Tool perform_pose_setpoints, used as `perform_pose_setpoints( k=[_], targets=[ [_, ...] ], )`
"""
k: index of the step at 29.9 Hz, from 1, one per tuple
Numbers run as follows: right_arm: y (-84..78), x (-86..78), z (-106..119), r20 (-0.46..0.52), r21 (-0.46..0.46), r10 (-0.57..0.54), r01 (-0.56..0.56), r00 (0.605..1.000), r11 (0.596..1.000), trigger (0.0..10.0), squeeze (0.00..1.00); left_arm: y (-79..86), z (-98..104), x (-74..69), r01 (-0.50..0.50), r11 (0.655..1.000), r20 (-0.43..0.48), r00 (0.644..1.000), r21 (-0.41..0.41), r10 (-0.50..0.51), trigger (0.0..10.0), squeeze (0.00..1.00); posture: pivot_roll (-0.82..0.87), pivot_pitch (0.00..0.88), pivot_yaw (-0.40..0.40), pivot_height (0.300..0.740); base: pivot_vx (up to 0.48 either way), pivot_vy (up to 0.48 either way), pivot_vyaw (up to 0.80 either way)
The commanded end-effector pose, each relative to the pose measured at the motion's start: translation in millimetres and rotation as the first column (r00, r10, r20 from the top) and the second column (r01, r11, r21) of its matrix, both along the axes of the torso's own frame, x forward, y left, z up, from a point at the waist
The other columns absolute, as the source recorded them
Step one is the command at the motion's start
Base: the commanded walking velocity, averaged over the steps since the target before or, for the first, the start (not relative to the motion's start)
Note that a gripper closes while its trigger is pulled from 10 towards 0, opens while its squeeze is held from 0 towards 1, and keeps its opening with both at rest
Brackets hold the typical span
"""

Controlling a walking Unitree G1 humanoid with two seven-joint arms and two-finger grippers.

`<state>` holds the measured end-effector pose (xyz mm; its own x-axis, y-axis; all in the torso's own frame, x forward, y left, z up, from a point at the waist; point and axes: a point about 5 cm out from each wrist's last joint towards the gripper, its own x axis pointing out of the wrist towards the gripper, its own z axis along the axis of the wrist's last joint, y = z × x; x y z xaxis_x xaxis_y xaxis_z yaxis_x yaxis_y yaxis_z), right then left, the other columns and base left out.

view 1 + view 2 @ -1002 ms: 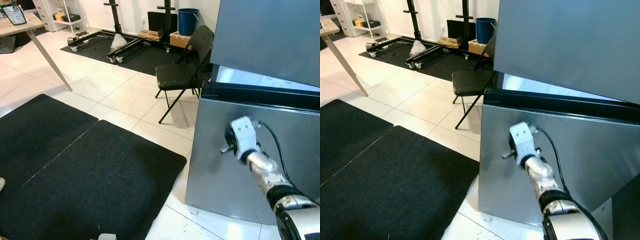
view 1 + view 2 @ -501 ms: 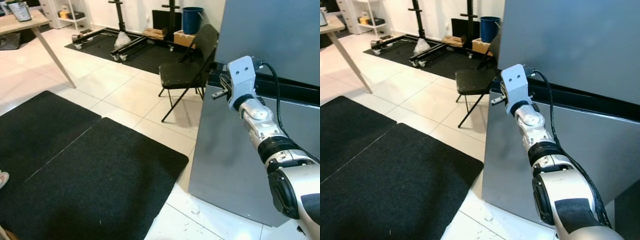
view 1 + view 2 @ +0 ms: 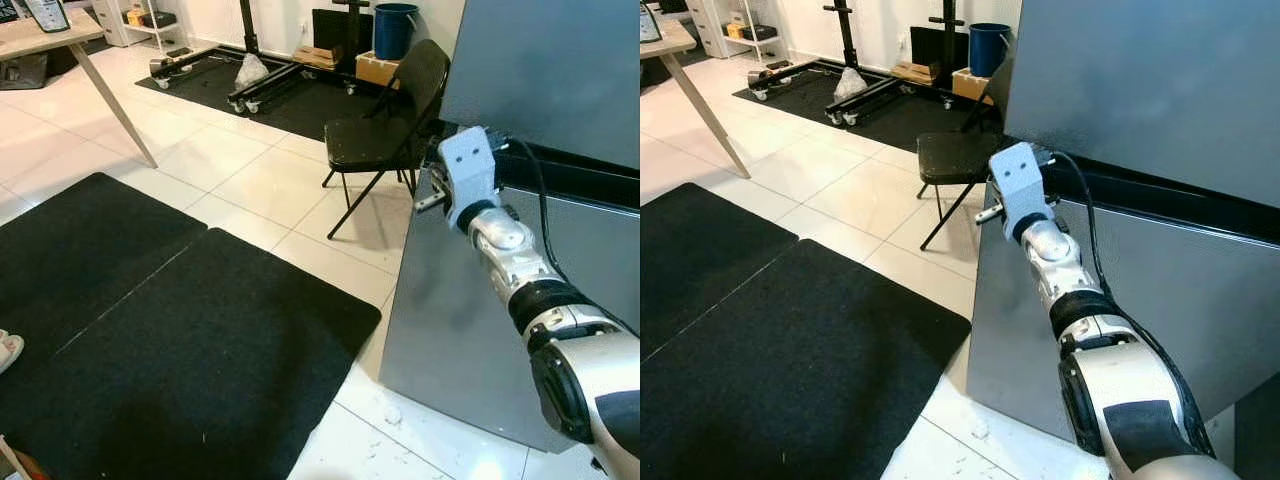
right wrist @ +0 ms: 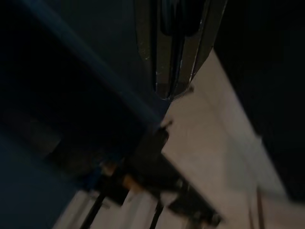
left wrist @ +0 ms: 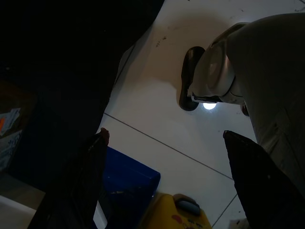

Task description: Restocking fridge

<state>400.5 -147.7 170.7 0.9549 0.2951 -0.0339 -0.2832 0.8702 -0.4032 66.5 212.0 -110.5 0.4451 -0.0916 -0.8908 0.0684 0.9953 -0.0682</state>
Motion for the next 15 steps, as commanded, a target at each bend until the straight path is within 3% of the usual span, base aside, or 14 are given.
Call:
perform_pose_setpoints(
  k=[1, 11, 12, 14, 15],
  targets=[
    [-2.1, -1.8, -8.0, -0.040, -0.037, 0.004, -0.005, 0.999, 0.999, 10.0, 0.00, 0.9, 0.1, -1.6, 0.035, 0.999, -0.007, 0.999, -0.002, -0.035, 10.0, 0.00, -0.02, 0.064, -0.025, 0.740, 0.000, 0.000, 0.00],
    [-6.6, -15.3, -44.1, -0.246, -0.101, 0.087, -0.115, 0.965, 0.988, 10.0, 0.00, 1.9, 1.7, 5.7, 0.024, 1.000, 0.016, 1.000, -0.003, -0.024, 10.0, 0.00, -0.03, 0.057, -0.025, 0.740, 0.000, 0.000, 0.00],
    [-10.0, -23.0, -61.7, -0.325, -0.112, 0.079, -0.121, 0.942, 0.986, 10.0, 0.00, 1.7, 1.9, 7.7, 0.017, 1.000, 0.020, 1.000, -0.004, -0.017, 10.0, 0.00, -0.03, 0.051, -0.023, 0.740, 0.000, 0.000, 0.00],
    [-21.1, -54.9, -116.0, -0.531, -0.154, 0.046, -0.150, 0.846, 0.977, 10.0, 0.00, -0.1, 2.2, 12.2, 0.013, 1.000, 0.025, 1.000, -0.006, -0.012, 10.0, 0.00, -0.03, 0.041, -0.024, 0.740, 0.000, 0.000, 0.00],
    [-21.1, -54.9, -116.0, -0.531, -0.154, 0.046, -0.150, 0.846, 0.977, 10.0, 0.00, -0.1, 2.2, 12.2, 0.013, 1.000, 0.025, 1.000, -0.006, -0.012, 10.0, 0.00, -0.03, 0.041, -0.024, 0.740, 0.000, 0.000, 0.00]
  ],
)
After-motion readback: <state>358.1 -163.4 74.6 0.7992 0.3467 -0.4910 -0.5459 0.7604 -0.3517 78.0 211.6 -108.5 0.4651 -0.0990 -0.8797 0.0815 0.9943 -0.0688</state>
